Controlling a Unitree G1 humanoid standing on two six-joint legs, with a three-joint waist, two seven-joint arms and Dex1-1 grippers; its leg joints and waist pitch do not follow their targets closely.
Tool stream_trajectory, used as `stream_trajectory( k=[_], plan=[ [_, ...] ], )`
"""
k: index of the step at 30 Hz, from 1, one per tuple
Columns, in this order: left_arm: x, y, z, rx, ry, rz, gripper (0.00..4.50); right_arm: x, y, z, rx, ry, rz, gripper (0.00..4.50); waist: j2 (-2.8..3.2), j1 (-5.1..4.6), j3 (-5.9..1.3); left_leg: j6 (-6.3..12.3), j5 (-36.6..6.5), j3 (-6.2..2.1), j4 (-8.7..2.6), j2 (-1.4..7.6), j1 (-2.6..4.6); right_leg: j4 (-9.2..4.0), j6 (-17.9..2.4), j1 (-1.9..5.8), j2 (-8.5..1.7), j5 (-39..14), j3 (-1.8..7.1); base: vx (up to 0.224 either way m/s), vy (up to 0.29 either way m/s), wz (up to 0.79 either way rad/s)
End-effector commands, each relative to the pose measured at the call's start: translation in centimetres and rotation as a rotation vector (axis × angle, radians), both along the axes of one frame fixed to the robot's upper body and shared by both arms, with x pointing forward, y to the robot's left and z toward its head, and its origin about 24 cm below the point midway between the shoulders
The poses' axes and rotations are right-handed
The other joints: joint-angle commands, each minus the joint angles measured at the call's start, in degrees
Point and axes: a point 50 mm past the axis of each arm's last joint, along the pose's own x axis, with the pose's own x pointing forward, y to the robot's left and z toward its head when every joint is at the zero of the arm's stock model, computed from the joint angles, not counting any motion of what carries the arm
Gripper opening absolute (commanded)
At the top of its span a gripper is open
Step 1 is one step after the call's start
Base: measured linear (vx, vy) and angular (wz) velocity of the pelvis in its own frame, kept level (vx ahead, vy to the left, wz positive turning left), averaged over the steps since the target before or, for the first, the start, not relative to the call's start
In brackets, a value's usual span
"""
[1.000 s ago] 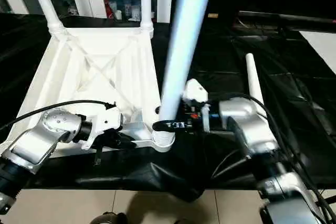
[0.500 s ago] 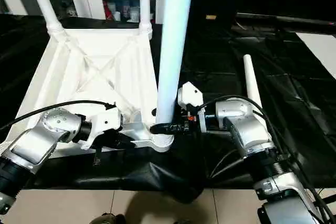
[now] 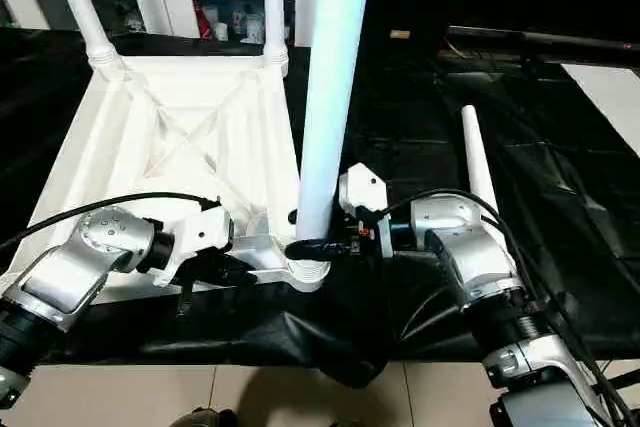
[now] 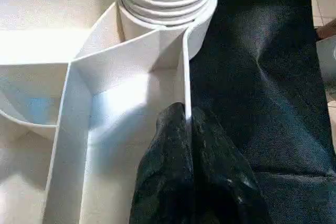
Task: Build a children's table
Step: Insert table leg to table base
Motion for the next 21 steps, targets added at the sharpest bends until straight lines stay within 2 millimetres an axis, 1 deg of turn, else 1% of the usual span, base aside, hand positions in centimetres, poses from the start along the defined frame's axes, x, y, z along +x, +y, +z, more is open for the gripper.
stream_trajectory(
  k=[1,2,3,4,5,6,7,8,9,10,11,12,13,14,15,16,17,18,19,20,21],
  plan=[
    [0.1,-0.9,0.6,-0.015,-0.031,-0.05,0.0,-1.7,-0.8,-5.5,-0.18,0.186,-0.049,1.83,0.75,-0.39,-1.4,-3.58,-28.01,-2.91,-5.05,5.11,2.25,-5.39,-11.53,-0.71,-5.14,-23.18,2.95,0.0,0.0,0.0],
    [0.2,-0.9,0.6,-0.016,-0.034,-0.038,0.0,-1.5,-0.8,-5.6,-0.174,0.18,-0.07,1.83,0.71,-0.45,-1.35,-3.74,-28.64,-3.04,-5.1,5.13,2.23,-5.48,-11.13,-0.72,-5.2,-24.57,2.93,0.0,0.0,0.0],
    [0.4,-0.9,0.5,-0.018,-0.045,-0.011,0.0,-1.1,-0.8,-5.7,-0.166,0.167,-0.125,1.83,0.68,-0.6,-1.23,-3.96,-29.58,-3.13,-5.13,5.14,2.26,-5.62,-10.79,-0.92,-5.3,-26.4,2.97,0.0,0.0,0.0],
    [0.8,-1.0,0.4,-0.025,-0.054,0.028,0.0,-0.7,-0.9,-5.8,-0.159,0.15,-0.19,1.83,0.68,-0.7,-1.25,-4.19,-30.15,-3.18,-5.04,5.06,2.23,-5.62,-10.66,-1.02,-5.33,-27.39,2.94,0.0,0.0,0.0],
    [1.2,-1.1,0.3,-0.036,-0.067,0.086,0.0,0.0,-1.1,-5.9,-0.142,0.138,-0.296,1.83,0.65,-0.98,-1.08,-4.8,-31.62,-3.44,-5.11,4.99,2.27,-5.81,-9.93,-1.16,-5.39,-30.44,2.83,0.0,0.0,0.0],
    [2.2,-1.4,0.1,-0.051,-0.09,0.185,0.0,0.9,-1.4,-6.3,-0.103,0.143,-0.461,1.83,0.65,-1.29,-0.82,-5.56,-34.1,-3.8,-5.15,4.87,2.47,-6.19,-8.65,-1.51,-5.39,-34.66,2.65,0.0,0.0,0.0],
    [2.3,-1.5,0.0,-0.053,-0.093,0.196,0.0,1.0,-1.5,-6.3,-0.098,0.145,-0.48,1.83,0.68,-1.44,-0.75,-6.0,-35.58,-4.02,-5.1,4.77,2.63,-6.35,-7.93,-1.67,-5.41,-36.8,2.47,-0.068,0.024,-0.15],
    [2.6,-1.5,-0.1,-0.057,-0.098,0.231,0.0,1.2,-1.6,-6.5,-0.086,0.155,-0.536,1.83,0.69,-1.62,-0.83,-6.52,-37.91,-4.58,-5.11,4.67,2.74,-6.64,-6.37,-1.53,-5.5,-39.66,2.04,-0.068,0.024,-0.15],
    [2.6,-1.6,-0.1,-0.057,-0.098,0.234,0.0,1.2,-1.6,-6.5,-0.085,0.156,-0.541,1.83,0.66,-1.81,-0.81,-6.68,-38.63,-4.78,-5.28,4.66,2.56,-6.63,-5.96,-1.29,-5.54,-39.71,1.86,-0.077,0.045,-0.22],
    [3.1,-1.7,-0.2,-0.06,-0.105,0.285,0.0,1.4,-1.8,-6.8,-0.08,0.159,-0.603,1.83,0.85,-2.16,-0.88,-6.9,-39.8,-5.27,-5.85,4.72,2.04,-6.48,-5.64,-0.59,-5.37,-37.98,1.37,-0.061,0.055,-0.25],
    [3.3,-1.9,-0.2,-0.065,-0.104,0.308,0.0,1.5,-1.9,-7.0,-0.081,0.164,-0.648,1.83,1.19,-2.37,-0.77,-7.39,-41.17,-5.2,-6.22,4.77,2.19,-6.49,-6.18,-0.8,-5.1,-34.83,1.17,-0.061,0.055,-0.25],
    [3.6,-2.1,-0.2,-0.07,-0.101,0.337,0.0,1.7,-2.0,-7.3,-0.081,0.171,-0.695,1.83,1.4,-2.47,-0.72,-7.51,-42.87,-5.14,-6.15,4.65,2.82,-6.75,-6.67,-1.09,-5.08,-32.88,0.88,0.0,0.0,0.0],
    [3.8,-2.2,-0.3,-0.073,-0.098,0.358,0.0,1.8,-2.1,-7.4,-0.082,0.178,-0.729,1.83,1.62,-2.62,-0.52,-7.44,-43.45,-4.98,-6.2,4.61,2.98,-6.88,-6.99,-1.25,-5.07,-32.25,0.8,0.0,0.0,0.0],
    [4.0,-2.5,-0.3,-0.071,-0.095,0.381,0.0,2.0,-2.2,-7.7,-0.085,0.185,-0.784,1.83,1.54,-2.7,-0.49,-7.16,-43.67,-4.96,-6.11,4.51,3.26,-7.23,-6.98,-1.13,-5.2,-32.0,0.48,0.0,0.0,0.0],
    [4.1,-2.7,-0.3,-0.068,-0.094,0.394,0.0,2.2,-2.2,-7.8,-0.088,0.189,-0.817,1.83,1.49,-2.76,-0.29,-7.08,-44.19,-4.97,-6.06,4.41,3.42,-7.41,-6.68,-1.39,-5.21,-33.07,0.27,-0.052,0.032,-0.07],
    [4.3,-3.1,-0.3,-0.061,-0.095,0.409,0.0,2.5,-2.2,-7.9,-0.087,0.194,-0.863,1.83,1.81,-2.69,-0.15,-7.18,-45.0,-5.04,-6.08,4.4,3.61,-7.59,-6.33,-1.5,-5.21,-33.92,0.09,-0.057,0.028,-0.07],
    [4.5,-3.4,-0.3,-0.057,-0.092,0.424,0.0,2.7,-2.1,-8.0,-0.088,0.2,-0.906,1.83,1.81,-2.93,0.18,-7.09,-47.26,-5.07,-6.08,4.26,4.02,-8.2,-5.33,-1.72,-4.95,-36.16,-0.79,-0.057,0.028,-0.07],
    [4.5,-3.5,-0.3,-0.056,-0.092,0.428,0.0,2.8,-2.1,-8.0,-0.087,0.202,-0.913,1.83,2.07,-3.32,0.44,-7.59,-50.5,-5.29,-7.23,4.44,3.52,-7.81,-4.46,-0.79,-4.13,-35.65,-2.25,-0.054,0.031,-0.13],
    [4.9,-4.2,-0.4,-0.051,-0.081,0.484,0.0,3.4,-1.9,-8.2,-0.076,0.222,-1.002,1.83,2.56,-3.21,0.58,-8.11,-52.87,-4.92,-8.69,4.76,2.9,-6.74,-4.64,-0.03,-3.17,-33.33,-3.23,-0.064,0.039,-0.14],
    [5.0,-4.2,-0.4,-0.05,-0.08,0.489,0.0,3.4,-1.9,-8.2,-0.075,0.224,-1.009,1.83,3.77,-1.39,0.18,-9.91,-58.35,-2.98,-14.33,5.82,-2.62,4.86,-6.56,5.66,-1.28,-17.49,-4.96,-0.064,0.039,-0.14],
    [5.2,-4.7,-0.5,-0.04,-0.075,0.527,0.0,3.8,-1.6,-8.2,-0.077,0.229,-1.064,1.83,4.02,0.38,0.17,-10.96,-59.47,-0.54,-15.87,5.25,-4.94,6.94,-5.9,6.83,-0.44,-10.91,-5.94,-0.106,0.005,0.11]
  ],
)
